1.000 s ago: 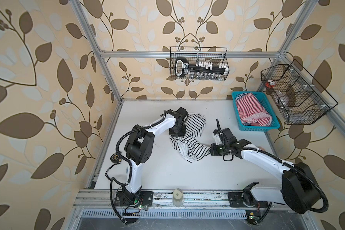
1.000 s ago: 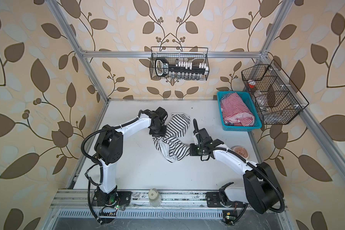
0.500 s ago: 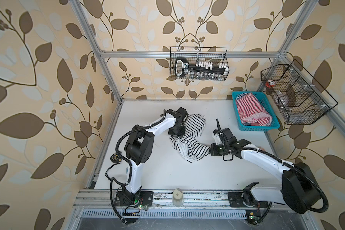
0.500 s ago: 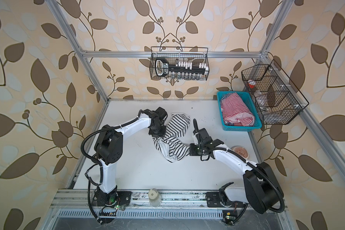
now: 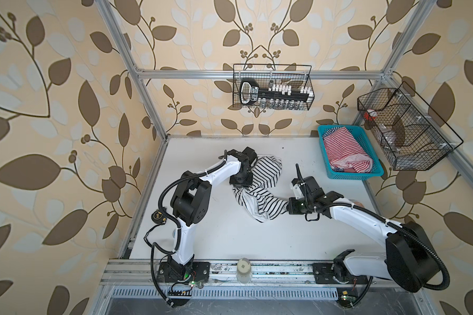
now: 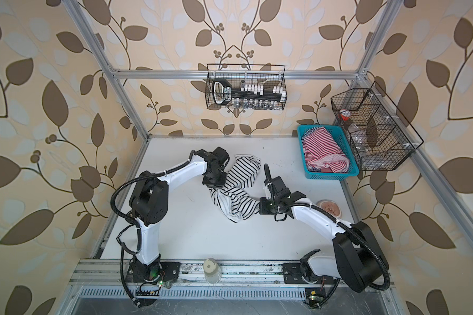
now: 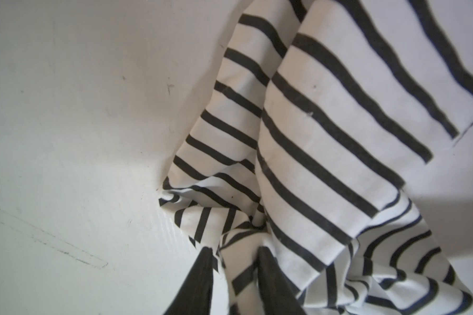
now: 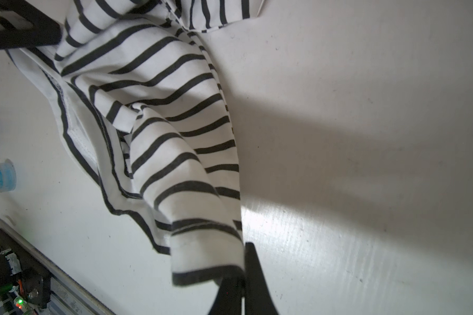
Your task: Fold and stack the tank tops
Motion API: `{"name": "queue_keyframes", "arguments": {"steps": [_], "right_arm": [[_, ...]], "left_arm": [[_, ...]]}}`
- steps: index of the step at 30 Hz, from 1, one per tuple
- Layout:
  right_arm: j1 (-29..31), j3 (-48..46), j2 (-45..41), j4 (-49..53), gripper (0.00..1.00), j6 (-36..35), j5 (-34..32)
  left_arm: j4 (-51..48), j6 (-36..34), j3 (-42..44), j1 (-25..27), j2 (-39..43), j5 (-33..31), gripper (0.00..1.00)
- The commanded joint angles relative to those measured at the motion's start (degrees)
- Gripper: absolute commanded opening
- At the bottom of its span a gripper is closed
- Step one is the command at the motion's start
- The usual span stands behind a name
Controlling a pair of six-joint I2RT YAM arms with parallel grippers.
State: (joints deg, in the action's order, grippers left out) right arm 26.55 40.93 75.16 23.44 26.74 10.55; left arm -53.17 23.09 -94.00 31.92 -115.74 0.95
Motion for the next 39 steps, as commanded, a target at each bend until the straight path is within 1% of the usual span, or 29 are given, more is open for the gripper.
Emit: {"name": "queue_keyframes", "arguments": {"steps": [1, 3, 4, 5, 11, 12, 13, 15, 19, 22, 27, 32, 36, 37, 39], "right_arm": [[0.3, -0.7, 0.5, -0.2, 0.0, 0.2, 0.6], [0.4, -0.7, 0.5, -0.1, 0.0, 0.2, 0.6], [0.4, -0.7, 0.5, -0.1, 0.0, 0.1, 0.6], [0.4, -0.5, 0.5, 0.3, 0.0, -0.1, 0.7], [-0.6, 2.1, -0.5, 4.3, 0.0, -2.5, -1.3], [-1.2, 3.5, -1.0, 6.1, 0.0, -3.6, -2.3], [-2.8, 6.3, -2.4, 9.6, 0.0, -5.8, -4.5], [-4.5, 8.7, -3.6, 12.3, 0.0, -7.6, -5.8], [-8.3, 13.1, -5.8, 15.4, 0.0, -11.0, -5.8], [-10.2, 15.0, -6.0, 17.3, 0.0, -12.9, -5.6], [-11.1, 15.3, -4.8, 19.4, 0.0, -14.8, -5.3], [-11.0, 12.5, -2.6, 20.2, 0.0, -14.2, -4.0], [-11.1, 10.9, -3.0, 20.2, 0.0, -12.8, -6.3], [-11.0, 11.0, -3.4, 20.3, 0.03, -12.8, -6.1], [-11.0, 11.6, -4.3, 20.4, 0.16, -12.6, -5.3]], "left_arm": [[-2.5, -0.2, -1.9, 0.0, 3.8, -2.1, 0.26], [-2.4, -0.2, -1.9, -0.1, 3.9, -2.0, 0.18], [-2.3, -0.2, -1.9, -0.1, 4.0, -2.0, 0.1], [-2.4, -0.3, -2.0, -0.2, 4.2, -2.1, 0.0], [-2.5, -0.6, -2.3, -0.8, 6.2, -2.6, 0.0], [-2.6, -0.6, -2.6, -1.4, 8.0, -3.1, 0.0], [-2.5, -0.6, -2.9, -3.0, 12.0, -4.0, 0.0], [-2.2, -0.6, -3.0, -4.8, 15.8, -4.7, 0.0], [-1.9, -0.6, -2.6, -8.7, 23.7, -6.0, 0.0], [-1.2, -1.2, -1.2, -9.2, 28.4, -6.8, 0.0], [-1.4, -0.9, 2.9, -9.2, 32.6, -3.3, 0.0], [0.7, 1.3, 10.8, -9.2, 36.4, 1.9, 0.0], [0.4, 2.1, 13.4, -9.2, 38.5, 2.5, 0.0], [0.3, 2.2, 13.5, -9.2, 39.1, 2.5, 0.0], [0.3, 2.3, 14.0, -9.2, 40.8, 3.0, 0.0]]}}
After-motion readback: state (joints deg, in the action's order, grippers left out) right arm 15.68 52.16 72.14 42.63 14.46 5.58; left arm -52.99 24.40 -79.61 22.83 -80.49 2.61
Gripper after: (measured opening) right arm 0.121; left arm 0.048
